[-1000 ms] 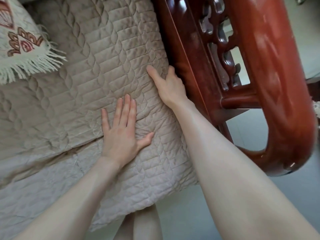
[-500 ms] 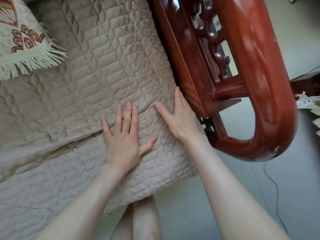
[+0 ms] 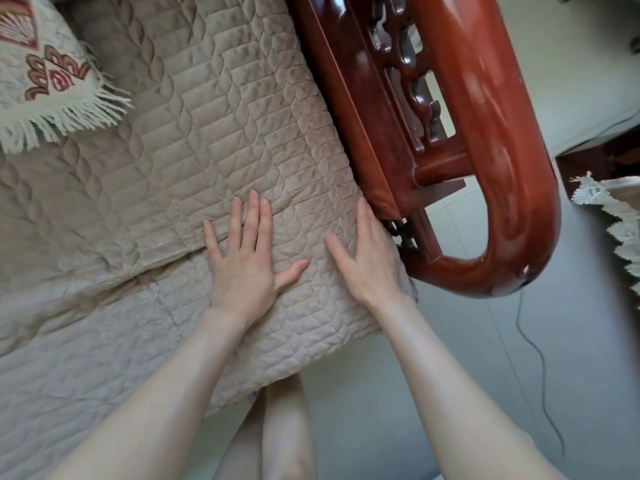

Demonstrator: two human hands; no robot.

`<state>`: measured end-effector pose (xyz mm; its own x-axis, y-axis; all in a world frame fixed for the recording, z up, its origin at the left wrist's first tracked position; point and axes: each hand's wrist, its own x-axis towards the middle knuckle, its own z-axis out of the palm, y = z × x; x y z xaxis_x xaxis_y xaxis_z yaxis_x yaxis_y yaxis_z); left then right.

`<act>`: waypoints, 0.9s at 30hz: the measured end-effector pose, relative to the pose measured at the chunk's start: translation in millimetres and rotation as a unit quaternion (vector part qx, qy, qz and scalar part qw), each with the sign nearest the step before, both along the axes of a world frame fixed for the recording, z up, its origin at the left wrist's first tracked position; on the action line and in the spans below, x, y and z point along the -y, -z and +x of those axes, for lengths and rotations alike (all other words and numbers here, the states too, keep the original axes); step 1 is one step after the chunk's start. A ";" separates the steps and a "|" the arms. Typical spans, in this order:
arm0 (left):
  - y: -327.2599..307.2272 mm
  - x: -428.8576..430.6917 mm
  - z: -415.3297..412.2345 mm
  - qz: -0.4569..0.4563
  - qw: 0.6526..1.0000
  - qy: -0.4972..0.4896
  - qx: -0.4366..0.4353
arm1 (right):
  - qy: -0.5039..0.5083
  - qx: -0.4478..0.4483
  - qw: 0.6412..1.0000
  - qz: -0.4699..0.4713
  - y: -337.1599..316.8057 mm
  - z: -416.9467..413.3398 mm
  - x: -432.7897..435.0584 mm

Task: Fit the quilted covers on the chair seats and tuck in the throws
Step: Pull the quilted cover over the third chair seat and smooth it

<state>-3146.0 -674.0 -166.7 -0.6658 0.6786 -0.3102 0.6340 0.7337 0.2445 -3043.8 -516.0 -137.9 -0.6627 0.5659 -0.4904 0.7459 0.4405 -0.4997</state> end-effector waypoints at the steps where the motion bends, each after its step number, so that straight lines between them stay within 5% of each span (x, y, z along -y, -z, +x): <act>1: -0.3 -0.9 0.4 0.001 1.000 -0.004 -0.007 | 0.002 0.017 1.000 -0.001 3.9 -7.5 -2.1; 5: -12.2 -2.0 12.7 0.024 1.000 -0.001 -0.007 | 0.043 0.040 0.998 0.000 13.6 -21.5 -3.7; 9: -14.5 11.4 30.5 0.025 0.997 0.070 0.001 | 0.050 -0.040 0.998 -0.006 -2.9 12.0 6.6; 27: -17.8 -7.2 31.5 -0.068 0.995 0.018 0.069 | 0.092 -0.017 0.995 -0.018 23.4 33.9 -0.8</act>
<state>-3114.5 -666.7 -148.9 -0.5874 0.6465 -0.4869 0.6271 0.7439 0.2312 -3009.9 -515.1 -161.3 -0.5661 0.6617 -0.4916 0.7948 0.2799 -0.5384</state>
